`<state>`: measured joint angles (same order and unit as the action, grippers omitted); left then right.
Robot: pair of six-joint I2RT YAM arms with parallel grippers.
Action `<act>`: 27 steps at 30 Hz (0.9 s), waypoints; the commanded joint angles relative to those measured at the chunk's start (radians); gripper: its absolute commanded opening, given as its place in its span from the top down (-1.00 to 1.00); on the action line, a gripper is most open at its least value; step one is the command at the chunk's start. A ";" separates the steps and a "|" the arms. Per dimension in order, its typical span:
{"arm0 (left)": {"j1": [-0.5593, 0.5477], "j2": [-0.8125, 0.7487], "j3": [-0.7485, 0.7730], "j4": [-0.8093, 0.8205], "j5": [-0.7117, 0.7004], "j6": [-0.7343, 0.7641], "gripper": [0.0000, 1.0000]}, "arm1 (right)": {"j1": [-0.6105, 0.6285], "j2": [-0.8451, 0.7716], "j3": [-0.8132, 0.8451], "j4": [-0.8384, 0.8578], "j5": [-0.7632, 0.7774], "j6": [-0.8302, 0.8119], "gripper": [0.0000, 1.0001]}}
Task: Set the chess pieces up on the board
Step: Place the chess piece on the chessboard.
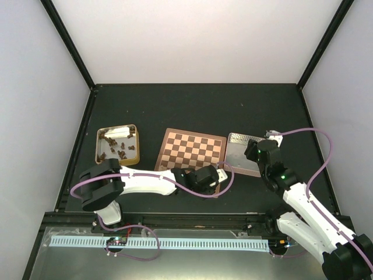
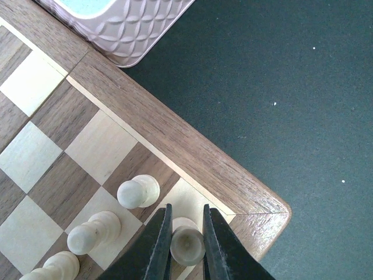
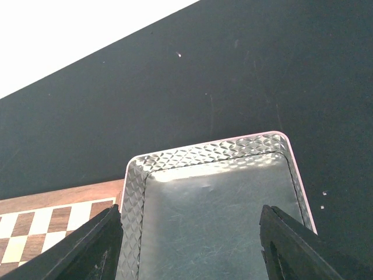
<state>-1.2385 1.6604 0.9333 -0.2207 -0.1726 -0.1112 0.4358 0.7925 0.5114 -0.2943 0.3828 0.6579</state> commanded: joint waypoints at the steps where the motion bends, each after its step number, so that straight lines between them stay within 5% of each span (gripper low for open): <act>1: -0.004 0.020 0.038 0.023 -0.009 0.012 0.72 | -0.006 -0.001 -0.006 0.006 0.010 0.012 -0.32; 27: -0.004 -0.005 0.051 0.021 0.017 -0.004 0.47 | -0.009 -0.002 -0.010 -0.008 -0.004 0.021 -0.32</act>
<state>-1.2385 1.6650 0.9459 -0.2085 -0.1677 -0.1120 0.4309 0.7929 0.5114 -0.2951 0.3725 0.6617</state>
